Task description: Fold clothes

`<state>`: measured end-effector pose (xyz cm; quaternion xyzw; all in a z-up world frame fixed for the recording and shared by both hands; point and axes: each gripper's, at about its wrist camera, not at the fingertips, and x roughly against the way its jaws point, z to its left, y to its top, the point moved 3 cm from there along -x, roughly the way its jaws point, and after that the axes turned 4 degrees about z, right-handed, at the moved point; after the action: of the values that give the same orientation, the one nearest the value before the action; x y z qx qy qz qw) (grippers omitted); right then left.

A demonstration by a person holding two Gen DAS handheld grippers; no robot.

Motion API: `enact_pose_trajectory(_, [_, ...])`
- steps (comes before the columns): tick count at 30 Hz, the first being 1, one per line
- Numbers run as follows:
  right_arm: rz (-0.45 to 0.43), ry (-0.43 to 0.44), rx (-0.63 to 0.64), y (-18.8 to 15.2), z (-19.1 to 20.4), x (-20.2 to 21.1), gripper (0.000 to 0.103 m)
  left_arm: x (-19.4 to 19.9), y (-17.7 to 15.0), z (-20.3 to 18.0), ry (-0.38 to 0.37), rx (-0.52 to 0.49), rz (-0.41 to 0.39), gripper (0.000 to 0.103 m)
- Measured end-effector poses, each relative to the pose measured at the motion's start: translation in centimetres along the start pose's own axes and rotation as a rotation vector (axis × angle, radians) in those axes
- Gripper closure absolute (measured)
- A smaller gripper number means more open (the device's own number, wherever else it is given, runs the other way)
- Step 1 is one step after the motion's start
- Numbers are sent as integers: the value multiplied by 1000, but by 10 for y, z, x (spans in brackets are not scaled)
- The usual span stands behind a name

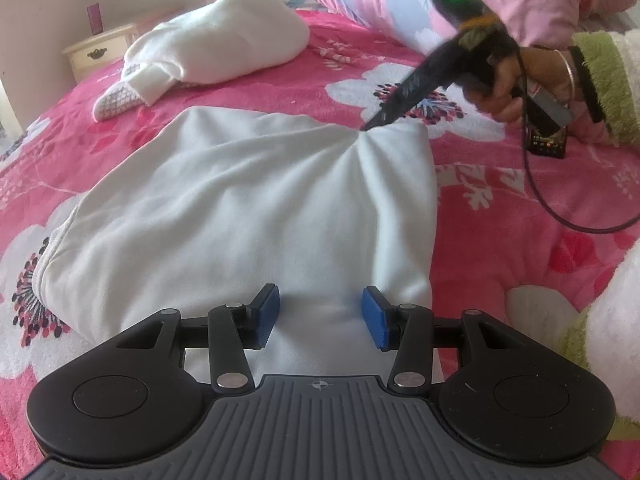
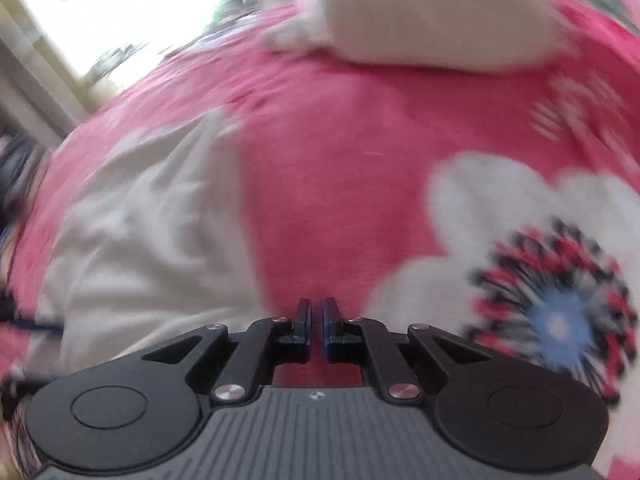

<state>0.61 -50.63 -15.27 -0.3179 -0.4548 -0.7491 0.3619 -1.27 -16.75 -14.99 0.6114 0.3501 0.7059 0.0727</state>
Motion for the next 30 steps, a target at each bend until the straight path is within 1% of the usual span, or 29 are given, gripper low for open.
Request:
enact_pose_trajectory(2, [-55,31,-3,4,6,16,97,0,0,-1,4,3,0,57])
enact_pose_trajectory(4, [-85,89,66,7,25,30,96,1,2,-2,8,-8,-3,57])
enact_pose_trajectory(8, [2,190,342,-8,74,29,95,4,5,-3,6,-22,-22,57])
enact_pose_trajectory(9, [37,176,395,-14,79,24,96,4,6,-3,5,-22,-23,57])
enact_pose_trajectory(10, [79,103,435,-21,76,15,97,5,6,-4,4,-22,-23,57])
enact_pose_trajectory(11, [110,-1,456,-27,68,6,99,7,6,-4,2,-23,-23,57])
enact_pose_trajectory(12, [120,-94,448,-30,56,3,94,8,6,-4,-1,-22,-25,57])
enact_pose_trajectory(13, [100,-136,423,-29,50,8,94,10,5,-4,-6,-20,-27,57])
enact_pose_trajectory(15, [37,-180,366,-24,44,27,94,13,5,-5,-16,-15,-31,57])
enact_pose_trajectory(16, [0,-171,369,-23,48,36,94,13,4,-6,-23,-11,-30,57])
enact_pose_trajectory(18, [-52,-88,438,-24,73,48,94,9,5,-11,-30,-23,-26,57])
enact_pose_trajectory(19, [-66,-38,484,-26,86,51,94,7,5,-13,-32,-31,-24,57])
enact_pose_trajectory(21, [-53,16,597,-40,106,44,93,0,5,-20,-31,-59,-20,55])
enact_pose_trajectory(22, [-23,10,632,-46,108,35,93,-3,4,-22,-27,-69,-20,53])
enact_pose_trajectory(23, [30,-26,652,-53,104,22,93,-6,2,-23,-23,-76,-20,53])
enact_pose_trajectory(25, [113,-136,680,-64,87,6,93,-5,-1,-23,-27,-70,-28,53])
enact_pose_trajectory(28, [115,-185,635,-55,80,21,93,-3,-1,-20,-33,-44,-26,52])
enact_pose_trajectory(30, [58,-194,623,-36,89,33,92,-4,-1,-21,-32,-43,-27,52])
